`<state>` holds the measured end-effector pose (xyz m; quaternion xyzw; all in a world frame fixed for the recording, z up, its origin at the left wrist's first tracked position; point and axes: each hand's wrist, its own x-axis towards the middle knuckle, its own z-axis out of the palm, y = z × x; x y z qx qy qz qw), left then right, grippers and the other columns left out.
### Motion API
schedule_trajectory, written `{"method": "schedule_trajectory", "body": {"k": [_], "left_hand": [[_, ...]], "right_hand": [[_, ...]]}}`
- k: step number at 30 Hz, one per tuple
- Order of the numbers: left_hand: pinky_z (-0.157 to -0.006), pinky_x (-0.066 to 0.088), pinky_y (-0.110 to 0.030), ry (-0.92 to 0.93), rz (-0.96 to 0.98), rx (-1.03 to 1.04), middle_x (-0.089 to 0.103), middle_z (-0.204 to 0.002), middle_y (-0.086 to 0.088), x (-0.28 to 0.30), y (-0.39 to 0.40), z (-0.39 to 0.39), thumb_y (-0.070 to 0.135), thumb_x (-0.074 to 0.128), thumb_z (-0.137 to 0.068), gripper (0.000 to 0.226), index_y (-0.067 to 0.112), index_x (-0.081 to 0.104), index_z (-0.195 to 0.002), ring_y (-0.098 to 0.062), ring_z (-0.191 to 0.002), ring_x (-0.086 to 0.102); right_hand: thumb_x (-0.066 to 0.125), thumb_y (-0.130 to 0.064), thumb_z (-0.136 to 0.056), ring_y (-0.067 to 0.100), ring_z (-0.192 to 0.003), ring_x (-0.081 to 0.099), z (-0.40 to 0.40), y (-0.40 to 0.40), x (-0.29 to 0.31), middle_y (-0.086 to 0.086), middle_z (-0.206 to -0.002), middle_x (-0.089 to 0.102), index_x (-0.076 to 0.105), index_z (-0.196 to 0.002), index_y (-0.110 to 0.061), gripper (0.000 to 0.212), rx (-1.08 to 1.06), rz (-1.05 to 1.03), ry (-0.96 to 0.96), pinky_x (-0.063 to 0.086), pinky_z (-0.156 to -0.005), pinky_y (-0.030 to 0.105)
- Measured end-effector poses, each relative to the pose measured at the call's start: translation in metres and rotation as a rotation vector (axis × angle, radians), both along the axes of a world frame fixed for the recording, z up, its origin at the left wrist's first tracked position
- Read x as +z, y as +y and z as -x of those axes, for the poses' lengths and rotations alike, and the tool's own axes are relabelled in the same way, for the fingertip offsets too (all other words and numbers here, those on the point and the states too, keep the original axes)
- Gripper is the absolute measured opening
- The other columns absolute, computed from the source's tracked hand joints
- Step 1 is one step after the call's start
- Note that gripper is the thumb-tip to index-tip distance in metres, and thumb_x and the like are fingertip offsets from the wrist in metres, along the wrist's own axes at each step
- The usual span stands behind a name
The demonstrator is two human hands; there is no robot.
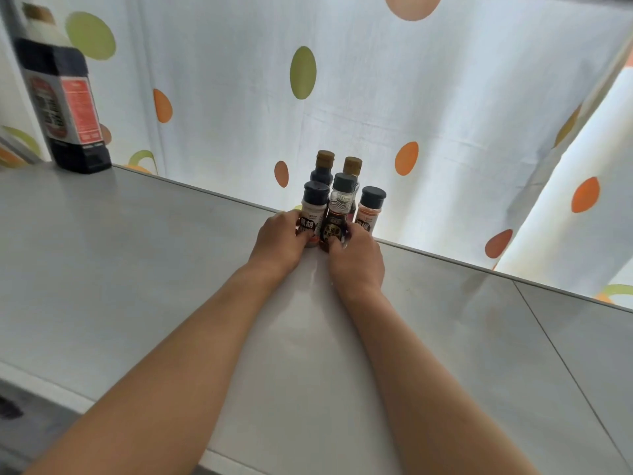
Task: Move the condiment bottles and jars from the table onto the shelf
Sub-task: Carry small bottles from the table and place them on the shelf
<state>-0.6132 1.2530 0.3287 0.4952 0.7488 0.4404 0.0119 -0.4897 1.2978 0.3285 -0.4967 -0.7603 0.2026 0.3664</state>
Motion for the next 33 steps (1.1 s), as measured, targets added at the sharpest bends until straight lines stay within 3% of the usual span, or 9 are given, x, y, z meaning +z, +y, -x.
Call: {"method": "schedule_trajectory", "body": {"k": [4,10,13,17,21,25,33], "left_hand": [[-0.087,0.05,-0.041,0.01,0.006,0.01,0.07,-0.109,-0.011,-0.001,0.0,0.0,0.018,0.065,-0.086,0.029,0.01,0.066,-0.114,-0.03,-0.099,0.064],[-0.076,0.042,-0.035,0.049,0.086,0.07,0.063,-0.108,-0.017,-0.002,-0.001,-0.007,0.028,0.069,-0.084,0.038,0.002,0.061,-0.111,-0.034,-0.101,0.058],[-0.093,0.041,-0.039,0.058,0.216,0.088,0.052,-0.124,-0.02,-0.001,-0.015,-0.016,0.032,0.065,-0.086,0.054,-0.001,0.048,-0.125,-0.035,-0.117,0.048],[-0.108,0.031,-0.039,0.157,0.381,0.035,0.041,-0.14,-0.021,0.004,-0.048,-0.03,0.035,0.052,-0.095,0.06,0.0,0.033,-0.139,-0.034,-0.13,0.04],[-0.114,0.025,-0.038,0.253,0.489,-0.029,0.039,-0.147,-0.016,0.005,-0.095,-0.051,0.038,0.04,-0.1,0.055,0.005,0.032,-0.144,-0.03,-0.136,0.036],[-0.118,0.016,-0.04,0.348,0.61,-0.051,0.029,-0.156,-0.011,0.007,-0.14,-0.079,0.039,0.028,-0.103,0.053,0.01,0.033,-0.146,-0.024,-0.144,0.024],[-0.118,0.016,-0.046,0.376,0.635,0.194,0.028,-0.157,-0.007,-0.008,-0.218,-0.176,0.045,0.022,-0.102,0.054,0.014,0.033,-0.145,-0.024,-0.144,0.023]], "right_hand": [[0.054,-0.025,-0.094,0.026,-0.114,0.057,0.0,0.0,0.0,0.005,-0.123,0.063,0.058,-0.127,-0.018,0.034,-0.003,0.011,-0.002,0.043,-0.083,0.033],[0.059,-0.03,-0.093,0.029,-0.1,0.06,-0.003,-0.009,0.004,0.011,-0.109,0.065,0.06,-0.11,-0.007,0.028,-0.045,0.045,-0.001,0.039,-0.074,0.03],[0.059,-0.021,-0.091,0.031,-0.101,0.059,-0.01,-0.023,0.007,0.013,-0.11,0.064,0.059,-0.108,-0.004,0.024,-0.034,0.058,-0.022,0.038,-0.075,0.029],[0.055,-0.022,-0.091,0.033,-0.11,0.057,-0.025,-0.052,0.014,0.013,-0.122,0.058,0.059,-0.118,-0.006,0.032,0.101,-0.012,-0.271,0.048,-0.089,0.037],[0.045,-0.032,-0.096,0.033,-0.112,0.057,-0.051,-0.075,0.016,0.014,-0.124,0.06,0.061,-0.113,-0.009,0.033,0.23,-0.012,-0.511,0.044,-0.096,0.039],[0.039,-0.039,-0.098,0.031,-0.117,0.054,-0.078,-0.093,0.013,0.014,-0.125,0.059,0.061,-0.117,-0.008,0.043,0.319,0.019,-0.554,0.04,-0.101,0.038],[0.027,-0.044,-0.103,0.028,-0.142,0.032,-0.151,-0.154,-0.002,0.017,-0.148,0.041,0.045,-0.138,-0.009,0.053,0.531,-0.094,-0.631,0.021,-0.117,0.045]]}}
